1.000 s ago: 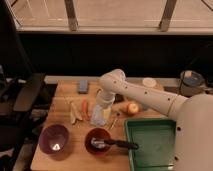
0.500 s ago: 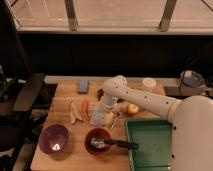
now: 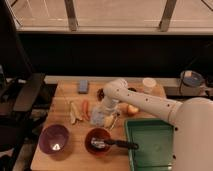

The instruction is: Place towel in tray

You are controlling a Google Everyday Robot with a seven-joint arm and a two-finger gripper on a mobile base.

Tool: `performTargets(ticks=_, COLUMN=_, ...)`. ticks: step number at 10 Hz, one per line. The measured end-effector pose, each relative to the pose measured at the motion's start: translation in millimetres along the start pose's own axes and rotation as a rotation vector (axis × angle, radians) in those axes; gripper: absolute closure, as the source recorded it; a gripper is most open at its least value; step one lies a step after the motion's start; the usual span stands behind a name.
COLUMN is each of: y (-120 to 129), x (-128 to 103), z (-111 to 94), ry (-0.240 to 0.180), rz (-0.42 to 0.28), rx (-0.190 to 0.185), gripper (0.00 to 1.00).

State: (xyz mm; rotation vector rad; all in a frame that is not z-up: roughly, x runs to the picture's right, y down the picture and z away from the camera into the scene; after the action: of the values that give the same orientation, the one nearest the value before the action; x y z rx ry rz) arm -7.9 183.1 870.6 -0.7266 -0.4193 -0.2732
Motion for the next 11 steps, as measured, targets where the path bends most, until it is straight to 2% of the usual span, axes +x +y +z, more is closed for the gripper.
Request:
performTargets(ticks=2, y=1.1, x=-1.7, z=-1.2, ry=-0.005, rz=-0.004, rx=0.013, gripper=0.74)
performTargets(ticks=4, y=3.9, x=-1.4, z=-9.6, ry=0.008, rz=-0.004, rx=0.022, gripper=0.95)
performTargets(ticks=6, y=0.0, x=-0.5, z=-33.3, ry=0.018, rz=0.006, rx=0.065, gripper=1.0)
performTargets(ticks=7, y=-5.7, x=-0.9, z=-61.6, ry=0.033, rz=0.012, rx=0.111, gripper=1.0)
performTargets(ticks=9, y=-8.7, x=4.6, z=-98.7, ry=0.057, rz=0.029, rx=0.163, gripper=1.0)
performTargets(ticks=10, y=-7.9, x=15.0, z=-126.1, ry=0.088, rz=0.05, rx=0.2, gripper=1.0)
performTargets(ticks=11, y=-2.9, x=26.3, z=-141.4, ry=0.109, rz=0.073, rx=0.213, gripper=1.0)
